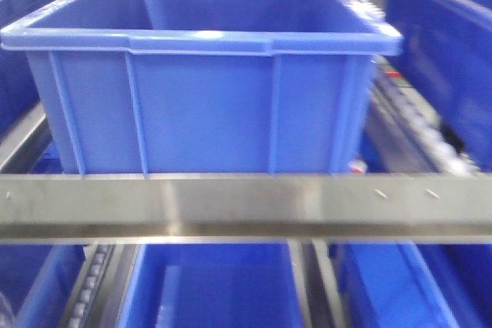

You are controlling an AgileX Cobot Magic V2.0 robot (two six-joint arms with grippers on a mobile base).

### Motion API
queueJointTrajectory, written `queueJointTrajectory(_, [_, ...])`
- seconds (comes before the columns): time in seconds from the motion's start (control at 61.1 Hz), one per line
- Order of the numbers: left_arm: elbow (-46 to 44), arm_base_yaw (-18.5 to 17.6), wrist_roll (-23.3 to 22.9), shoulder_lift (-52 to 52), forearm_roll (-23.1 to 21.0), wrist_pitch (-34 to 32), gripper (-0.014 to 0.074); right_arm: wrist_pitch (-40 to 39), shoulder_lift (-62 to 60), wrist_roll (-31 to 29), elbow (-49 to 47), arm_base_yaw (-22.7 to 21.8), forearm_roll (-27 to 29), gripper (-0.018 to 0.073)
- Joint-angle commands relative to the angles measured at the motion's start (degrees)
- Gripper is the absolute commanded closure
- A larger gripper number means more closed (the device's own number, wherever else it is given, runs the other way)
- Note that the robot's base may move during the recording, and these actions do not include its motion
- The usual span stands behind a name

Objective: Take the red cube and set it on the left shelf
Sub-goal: 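Drive the base up to the shelf rack of blue crates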

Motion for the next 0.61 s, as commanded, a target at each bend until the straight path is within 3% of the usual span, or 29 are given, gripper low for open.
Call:
queueJointTrajectory(0.0, [1.32, -0.33, -0.05, -0.85, -0.38, -5.11, 0.0495, -4.99, 0.57, -0.50, -1.66, 0.05, -0.74, 0.0375])
queueJointTrajectory(0.589, [1.32, -0.33, -0.05, -0.85, -0.38, -5.11, 0.0495, -4.99, 0.57, -0.50, -1.66, 0.05, -0.74, 0.0375])
